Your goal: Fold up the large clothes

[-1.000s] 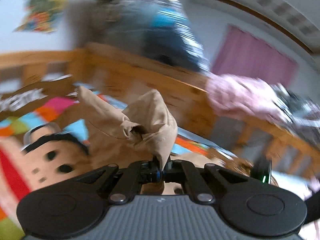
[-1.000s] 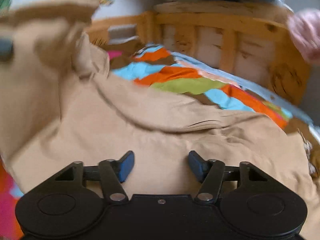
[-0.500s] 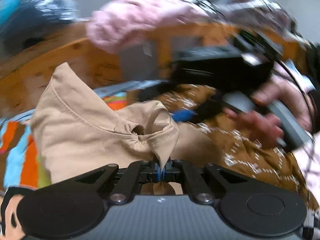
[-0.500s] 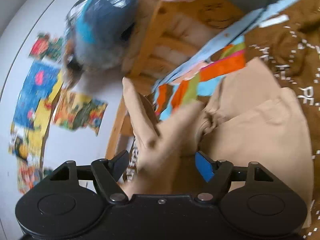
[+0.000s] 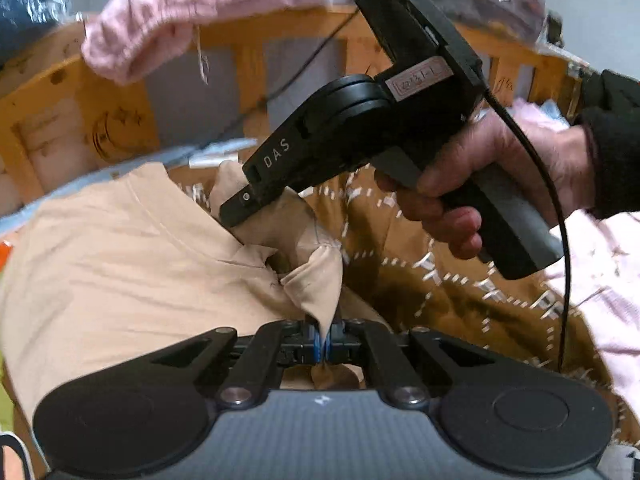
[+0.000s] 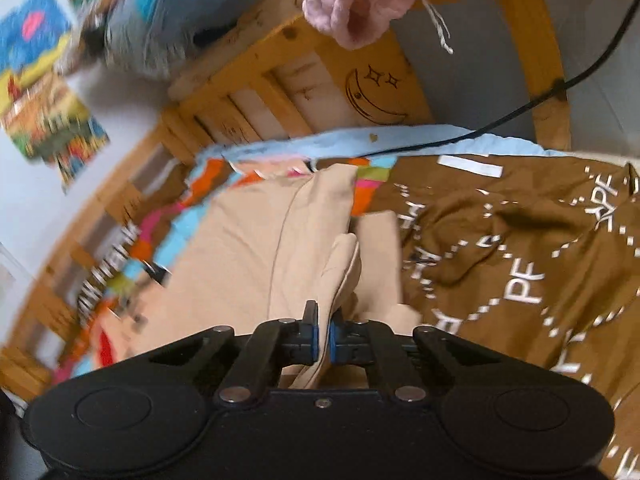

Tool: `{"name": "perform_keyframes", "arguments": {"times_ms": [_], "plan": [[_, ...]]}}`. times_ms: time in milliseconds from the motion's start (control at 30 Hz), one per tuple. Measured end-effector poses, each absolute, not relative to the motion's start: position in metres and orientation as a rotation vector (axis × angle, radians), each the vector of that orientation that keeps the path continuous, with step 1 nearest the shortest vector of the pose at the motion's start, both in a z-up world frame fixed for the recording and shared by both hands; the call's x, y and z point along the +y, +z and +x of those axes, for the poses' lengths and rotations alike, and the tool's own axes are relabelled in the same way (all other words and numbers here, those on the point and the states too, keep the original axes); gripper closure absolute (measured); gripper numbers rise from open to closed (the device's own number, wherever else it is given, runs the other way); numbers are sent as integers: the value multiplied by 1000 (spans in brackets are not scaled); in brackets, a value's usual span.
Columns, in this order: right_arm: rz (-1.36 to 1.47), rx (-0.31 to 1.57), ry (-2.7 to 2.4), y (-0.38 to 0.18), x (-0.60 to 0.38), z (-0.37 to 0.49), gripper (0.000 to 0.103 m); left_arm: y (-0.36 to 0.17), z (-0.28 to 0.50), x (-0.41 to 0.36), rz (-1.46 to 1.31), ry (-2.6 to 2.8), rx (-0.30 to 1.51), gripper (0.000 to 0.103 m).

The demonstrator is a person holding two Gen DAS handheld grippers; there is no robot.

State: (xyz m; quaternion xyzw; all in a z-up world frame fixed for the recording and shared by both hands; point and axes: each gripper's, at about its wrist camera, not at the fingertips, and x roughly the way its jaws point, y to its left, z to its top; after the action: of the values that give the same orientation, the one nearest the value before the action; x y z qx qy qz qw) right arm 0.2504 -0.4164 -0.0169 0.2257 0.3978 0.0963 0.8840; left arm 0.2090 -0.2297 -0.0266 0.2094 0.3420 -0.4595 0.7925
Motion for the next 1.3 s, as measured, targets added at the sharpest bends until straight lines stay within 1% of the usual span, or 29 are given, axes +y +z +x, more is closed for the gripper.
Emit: {"name": "perform_keyframes", "arguments": {"times_ms": [67, 167, 200, 233, 267, 300, 333, 400, 467, 500, 533, 567, 600, 633, 667, 733, 833, 867, 933, 1000, 1100, 1167, 1267, 1300], "plan": [[449, 854, 185, -34, -418, 253, 99, -42, 214, -236, 468, -971, 771, 102], [452, 859, 182, -50, -422, 252, 99, -51, 211, -237, 518, -971, 756, 99], [453, 854, 183, -50, -422, 251, 99, -47, 209, -235, 511, -990, 754, 89], [452, 849, 183, -48, -422, 249, 99, -43, 208, -233, 498, -1011, 753, 75], [443, 844, 183, -46, -421, 248, 99, -37, 206, -229, 480, -1037, 750, 67], [427, 843, 183, -44, -421, 248, 99, -31, 204, -225, 464, -1076, 744, 53], [413, 844, 183, -43, -420, 248, 99, -25, 204, -222, 440, -1106, 737, 44], [401, 846, 181, -41, -419, 247, 99, -12, 197, -210, 399, -1143, 726, 37], [384, 842, 175, -38, -418, 246, 98, 3, 194, -197, 357, -1140, 737, 34], [377, 841, 173, -37, -417, 245, 96, 10, 194, -190, 330, -1130, 738, 30], [373, 842, 169, -35, -416, 244, 92, 19, 194, -182, 301, -1109, 731, 25], [372, 841, 162, -32, -416, 242, 90, 28, 195, -172, 271, -1074, 718, 23], [370, 835, 151, -28, -415, 240, 81, 38, 198, -162, 243, -1034, 696, 16], [365, 821, 140, -23, -414, 237, 72, 47, 200, -153, 225, -986, 670, 12], [352, 806, 128, -18, -413, 234, 70, 54, 203, -144, 217, -926, 643, 11], [292, 754, 86, -3, -408, 231, 61, 64, 211, -128, 219, -795, 619, 6], [218, 673, 99, 19, -395, 236, 42, 62, 231, -106, 204, -635, 634, 3], [189, 657, 116, 25, -389, 241, 39, 57, 240, -98, 180, -588, 654, 2], [125, 633, 170, 34, -370, 256, 31, 43, 259, -84, 99, -529, 719, 2], [80, 620, 229, 36, -350, 275, 25, 27, 273, -74, 27, -517, 776, 2], [27, 611, 295, 31, -325, 308, 21, -2, 289, -65, -58, -493, 886, 2], [7, 616, 319, 28, -312, 326, 21, -18, 293, -61, -101, -493, 944, 2], [-33, 636, 339, 20, -297, 348, 22, -27, 294, -57, -107, -513, 959, 0], [-51, 652, 341, 16, -293, 352, 24, -29, 294, -59, -84, -512, 966, 0]]}}
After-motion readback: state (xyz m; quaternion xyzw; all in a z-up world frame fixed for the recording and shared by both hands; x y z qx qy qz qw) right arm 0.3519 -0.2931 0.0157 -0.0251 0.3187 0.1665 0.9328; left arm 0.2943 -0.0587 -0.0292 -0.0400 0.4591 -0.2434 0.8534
